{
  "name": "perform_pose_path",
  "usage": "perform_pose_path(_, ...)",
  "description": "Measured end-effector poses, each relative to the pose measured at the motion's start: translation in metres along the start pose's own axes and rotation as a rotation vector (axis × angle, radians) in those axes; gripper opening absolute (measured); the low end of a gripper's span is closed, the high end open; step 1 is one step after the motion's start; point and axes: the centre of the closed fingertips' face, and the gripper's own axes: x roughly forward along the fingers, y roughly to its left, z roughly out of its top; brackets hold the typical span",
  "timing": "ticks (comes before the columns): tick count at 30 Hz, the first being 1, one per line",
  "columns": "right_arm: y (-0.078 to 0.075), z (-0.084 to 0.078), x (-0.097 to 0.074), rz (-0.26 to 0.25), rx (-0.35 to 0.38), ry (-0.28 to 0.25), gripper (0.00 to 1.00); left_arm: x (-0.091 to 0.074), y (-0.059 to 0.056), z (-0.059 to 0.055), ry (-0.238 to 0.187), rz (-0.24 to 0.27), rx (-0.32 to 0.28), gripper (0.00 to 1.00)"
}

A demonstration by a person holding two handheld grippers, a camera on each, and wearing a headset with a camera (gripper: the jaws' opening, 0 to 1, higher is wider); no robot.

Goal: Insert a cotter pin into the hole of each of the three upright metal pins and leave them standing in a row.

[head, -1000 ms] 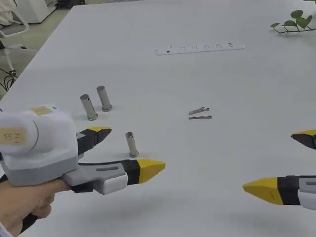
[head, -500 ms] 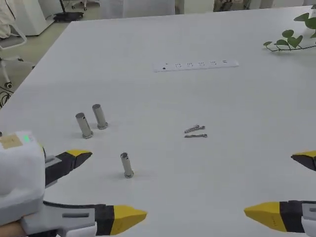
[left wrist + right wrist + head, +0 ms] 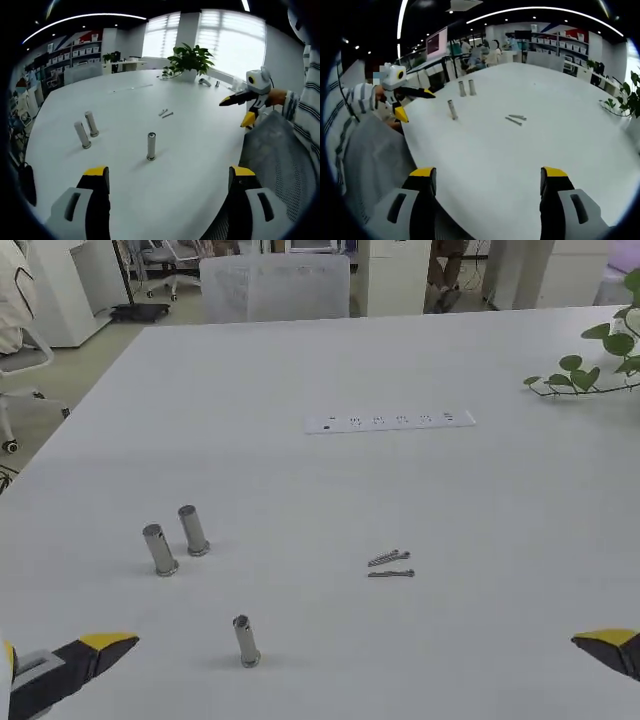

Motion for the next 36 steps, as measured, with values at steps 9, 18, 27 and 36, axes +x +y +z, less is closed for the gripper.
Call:
perform_pose_path(9,0.006,0.005,0.002,0.016,-0.021,-0.002,0.87,-0.003,-0.004,-0.001,0.003,-0.009,-0.005,0.99)
perform_pose_path(18,0.001,0.024,0.01,0.04,-0.073,-0.014,0.86,-0.006,-0.004,-0.001,-0.016,0.004,-0.025,0.99)
perform_pose_path(27,-0.014,0.046,0.02,0.053,-0.178,0.009,0.85,-0.01,-0.004,-0.005,0.0,0.022,-0.03,0.99)
perform_pose_path(36,-0.027,0.059,0.026,0.079,-0.246,0.045,0.83,-0.01,-0.005,-0.006,0.007,0.022,-0.051,0.99)
